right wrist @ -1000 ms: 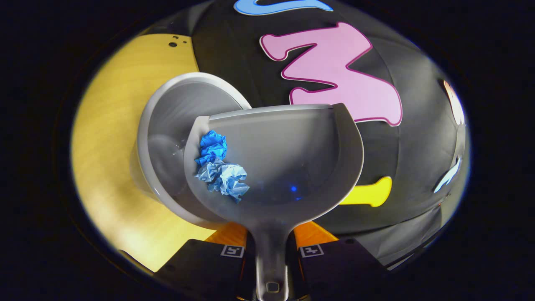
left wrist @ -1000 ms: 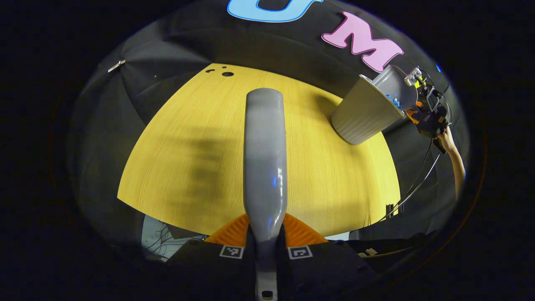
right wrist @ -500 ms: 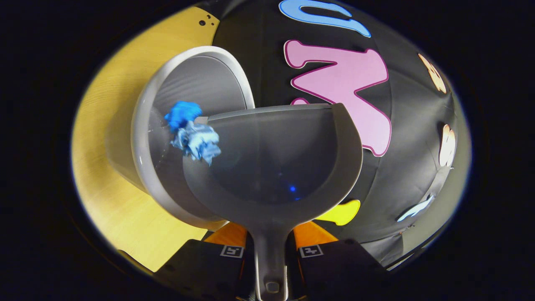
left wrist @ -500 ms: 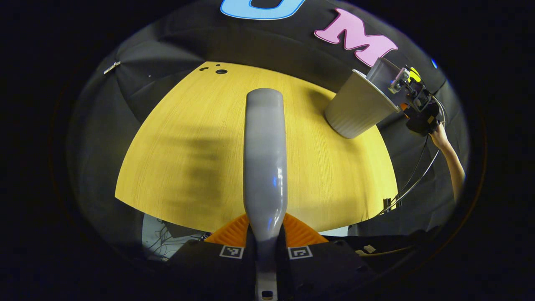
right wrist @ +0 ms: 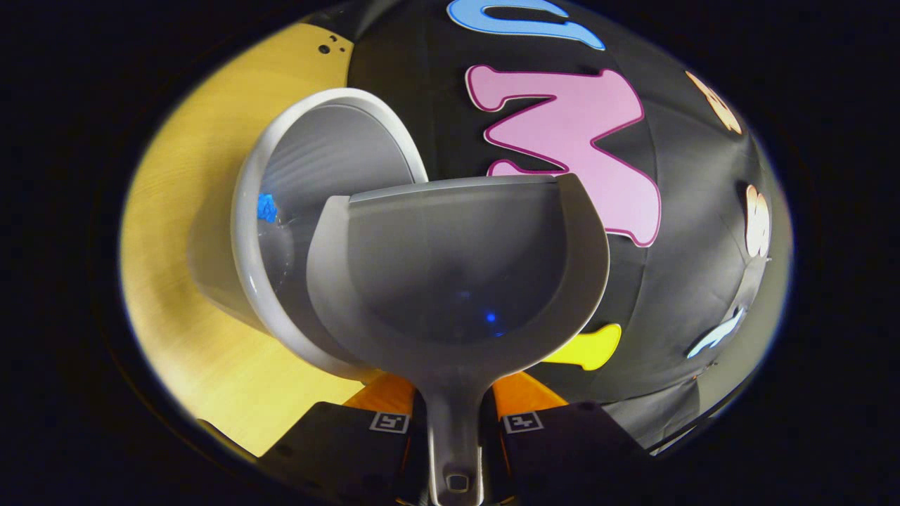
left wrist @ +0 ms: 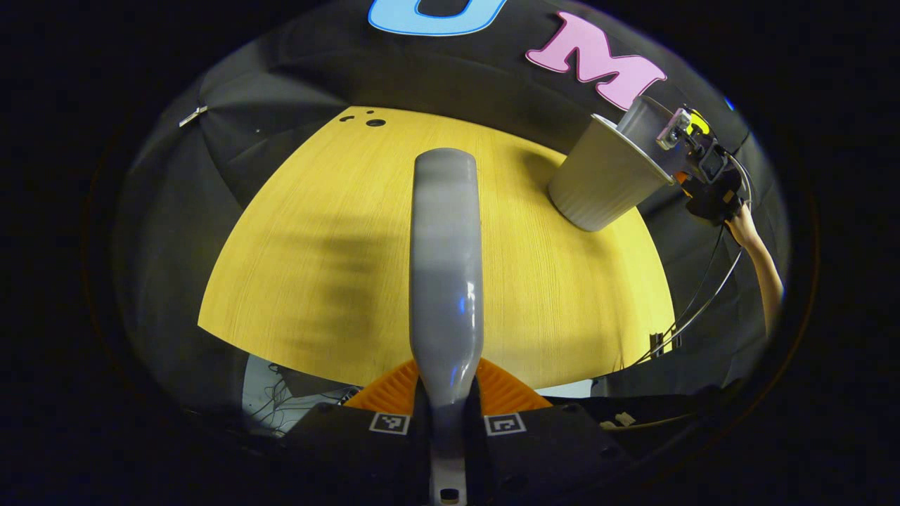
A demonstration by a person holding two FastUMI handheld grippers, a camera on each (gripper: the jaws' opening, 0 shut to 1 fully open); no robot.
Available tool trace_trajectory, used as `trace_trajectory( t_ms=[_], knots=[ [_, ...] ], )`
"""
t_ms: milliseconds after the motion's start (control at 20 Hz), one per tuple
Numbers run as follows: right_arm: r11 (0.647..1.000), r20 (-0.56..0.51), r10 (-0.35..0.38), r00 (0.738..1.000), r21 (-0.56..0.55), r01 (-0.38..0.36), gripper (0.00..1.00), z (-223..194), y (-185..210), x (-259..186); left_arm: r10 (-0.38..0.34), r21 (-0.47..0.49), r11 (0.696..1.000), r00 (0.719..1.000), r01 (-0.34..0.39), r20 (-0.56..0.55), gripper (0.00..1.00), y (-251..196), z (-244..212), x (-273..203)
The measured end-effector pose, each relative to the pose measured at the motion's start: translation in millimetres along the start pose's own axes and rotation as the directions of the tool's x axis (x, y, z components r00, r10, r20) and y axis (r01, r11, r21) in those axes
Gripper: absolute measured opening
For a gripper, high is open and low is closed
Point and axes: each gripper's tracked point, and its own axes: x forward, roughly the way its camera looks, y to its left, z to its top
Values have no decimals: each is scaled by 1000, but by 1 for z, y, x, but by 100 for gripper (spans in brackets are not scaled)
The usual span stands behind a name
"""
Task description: Pick up the small broom and dustpan from the desktop, sweep the trash into the dustpan with the broom, and then empty the trash into the garbage bin.
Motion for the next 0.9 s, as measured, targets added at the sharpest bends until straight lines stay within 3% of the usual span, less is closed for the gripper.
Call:
trace_trajectory(
  t_ms=[150, 200, 500, 600, 750, 900],
  knots=[
    [984, 10, 43, 999, 174, -44, 33, 5, -5, -11, 35, -10, 999, 999, -35, 8, 20, 0, -1, 2],
    [972, 15, 61, 998, 227, -63, 33, 8, -7, -14, 48, -11, 999, 999, -47, 11, 24, 0, 0, 2],
    [829, 90, 184, 979, 521, -204, 33, 19, -18, -32, 104, -66, 993, 994, -102, 31, 27, -5, 0, 2],
    [782, 147, 202, 968, 571, -250, 34, 30, -22, -43, 145, -78, 987, 989, -142, 33, 24, -4, -2, 4],
    [749, 220, 225, 949, 584, -313, 33, 39, -24, -70, 186, -92, 979, 982, -184, 19, 24, -4, -8, 10],
    [666, 280, 293, 914, 626, -405, 33, 57, -14, -104, 188, -64, 980, 982, -186, 21, 24, -2, -8, 18]
  ],
)
